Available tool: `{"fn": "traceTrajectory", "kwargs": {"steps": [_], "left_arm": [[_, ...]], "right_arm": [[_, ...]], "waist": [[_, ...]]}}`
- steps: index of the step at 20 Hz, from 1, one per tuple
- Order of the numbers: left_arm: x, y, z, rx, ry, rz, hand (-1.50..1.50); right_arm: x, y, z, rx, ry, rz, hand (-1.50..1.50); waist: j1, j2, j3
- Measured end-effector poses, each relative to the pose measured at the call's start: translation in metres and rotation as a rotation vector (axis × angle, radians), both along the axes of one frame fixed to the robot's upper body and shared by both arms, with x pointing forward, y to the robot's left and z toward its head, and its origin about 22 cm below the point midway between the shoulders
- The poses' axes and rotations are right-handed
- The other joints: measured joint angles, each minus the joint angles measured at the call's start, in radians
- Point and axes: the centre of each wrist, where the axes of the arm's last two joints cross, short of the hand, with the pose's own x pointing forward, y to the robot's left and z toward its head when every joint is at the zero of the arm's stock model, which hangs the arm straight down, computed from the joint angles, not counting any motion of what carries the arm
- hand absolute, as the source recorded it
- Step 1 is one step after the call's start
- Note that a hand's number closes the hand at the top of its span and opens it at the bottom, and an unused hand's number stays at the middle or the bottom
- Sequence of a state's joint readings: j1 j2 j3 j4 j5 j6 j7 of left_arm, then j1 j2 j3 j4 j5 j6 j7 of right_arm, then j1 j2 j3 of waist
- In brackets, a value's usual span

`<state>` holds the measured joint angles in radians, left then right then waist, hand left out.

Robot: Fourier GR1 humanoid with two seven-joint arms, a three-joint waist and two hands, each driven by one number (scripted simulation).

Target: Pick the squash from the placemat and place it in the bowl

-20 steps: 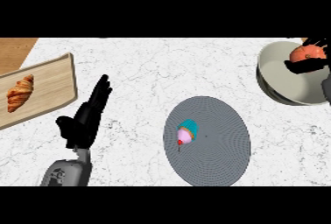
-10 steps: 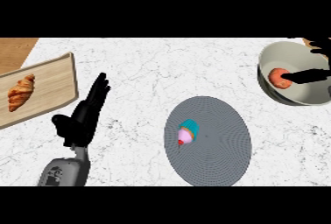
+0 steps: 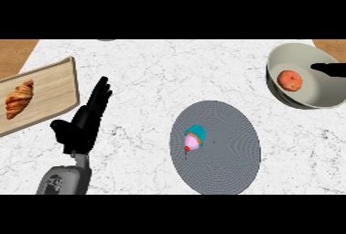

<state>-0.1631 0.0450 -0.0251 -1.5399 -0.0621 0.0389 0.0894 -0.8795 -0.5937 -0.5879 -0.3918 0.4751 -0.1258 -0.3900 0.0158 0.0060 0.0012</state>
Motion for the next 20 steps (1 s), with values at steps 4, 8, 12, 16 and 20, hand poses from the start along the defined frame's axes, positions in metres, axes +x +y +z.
{"fn": "traceTrajectory", "kwargs": {"steps": [4, 8, 12, 16, 20], "left_arm": [[-0.001, -0.002, -0.005, -0.001, 0.007, 0.006, 0.0], [0.0, 0.001, -0.007, 0.002, 0.01, 0.015, 0.0], [0.001, -0.002, -0.007, 0.001, 0.008, 0.015, 0.0], [-0.002, 0.004, -0.004, 0.003, 0.01, 0.018, 0.0], [-0.007, 0.007, -0.004, 0.0, 0.012, 0.015, 0.0]], "right_arm": [[-0.008, -0.017, 0.01, 0.096, -0.013, 0.007, -1.5], [-0.022, -0.036, 0.012, 0.181, -0.03, 0.028, -1.5], [-0.041, -0.056, 0.004, 0.238, -0.04, 0.07, -1.5], [-0.065, -0.078, -0.001, 0.264, -0.043, 0.116, -1.5], [-0.08, -0.083, -0.014, 0.261, -0.028, 0.147, -1.5]], "waist": [[-0.007, -0.003, -0.001], [-0.016, -0.006, -0.001], [-0.015, -0.006, -0.001], [-0.017, -0.007, -0.001], [-0.017, -0.007, -0.001]]}}
